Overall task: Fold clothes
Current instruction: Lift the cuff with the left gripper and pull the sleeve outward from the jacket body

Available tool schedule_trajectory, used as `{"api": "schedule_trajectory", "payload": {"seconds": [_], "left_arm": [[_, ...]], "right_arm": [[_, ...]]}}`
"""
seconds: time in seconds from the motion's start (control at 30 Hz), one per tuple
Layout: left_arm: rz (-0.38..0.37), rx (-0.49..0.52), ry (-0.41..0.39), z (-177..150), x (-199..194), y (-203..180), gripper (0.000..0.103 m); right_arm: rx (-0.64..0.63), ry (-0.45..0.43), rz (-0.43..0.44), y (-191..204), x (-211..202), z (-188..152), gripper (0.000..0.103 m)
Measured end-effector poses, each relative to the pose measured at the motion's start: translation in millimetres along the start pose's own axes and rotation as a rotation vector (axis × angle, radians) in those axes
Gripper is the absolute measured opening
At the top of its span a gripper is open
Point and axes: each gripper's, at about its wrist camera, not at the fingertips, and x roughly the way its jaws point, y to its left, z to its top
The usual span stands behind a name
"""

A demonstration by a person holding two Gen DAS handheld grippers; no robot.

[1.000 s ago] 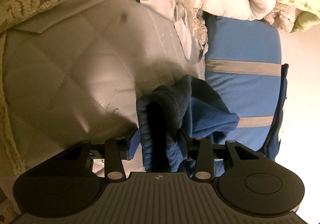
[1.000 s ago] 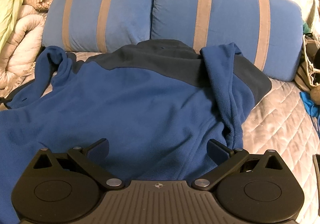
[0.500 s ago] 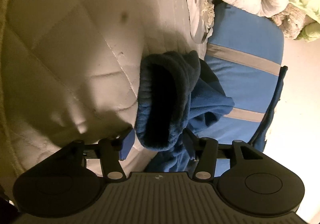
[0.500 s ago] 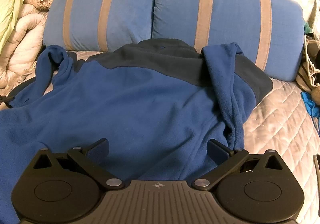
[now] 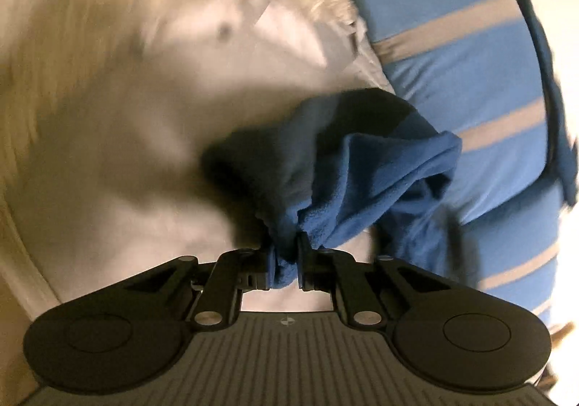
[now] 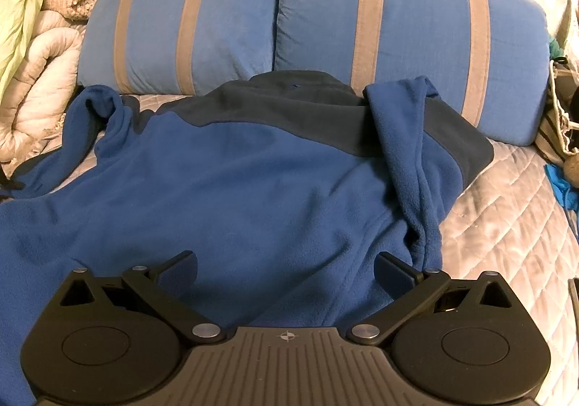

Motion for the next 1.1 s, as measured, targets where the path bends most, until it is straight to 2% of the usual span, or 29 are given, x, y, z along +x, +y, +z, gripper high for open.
{"api": "schedule_trajectory", "payload": {"seconds": [0.1,0.17,0.4,0.53,0.67,0.9,1.1], "left_arm": [[0.109,0.173,-0.035,18.4,-17.5,-15.7,0.011],[0.171,0.253,-0.045,29.1,-28.9,-20.3,0.011],[0.337,0.389,-0.098,66.3,-61.1,-9.4,0.011],[0.409,0.411,-0.129,83.0,-79.7,4.9,0.011],[0.451,0.396,-0.143,99.1,-93.5,21.5,0.011],[0.562,0.404,-0.144,116.1,-99.5,41.4,0.011],[0.618,0.364,-0.152,127.3,-97.4,61.8,0.011]], "right_arm": [[0.002,-0.002,0.002,0.0,0.0,-0.7,0.103],[0.006,-0.001,0.005,-0.7,0.1,-0.8,0.103],[0.009,0.000,0.011,-0.8,0.2,-0.5,0.103],[0.010,0.003,0.015,-0.9,0.8,-0.5,0.103],[0.009,0.006,0.015,-0.7,1.3,-0.5,0.103],[0.005,0.011,0.012,0.8,2.1,-0.7,0.103],[0.001,0.011,0.007,1.3,2.5,-1.1,0.103]]}}
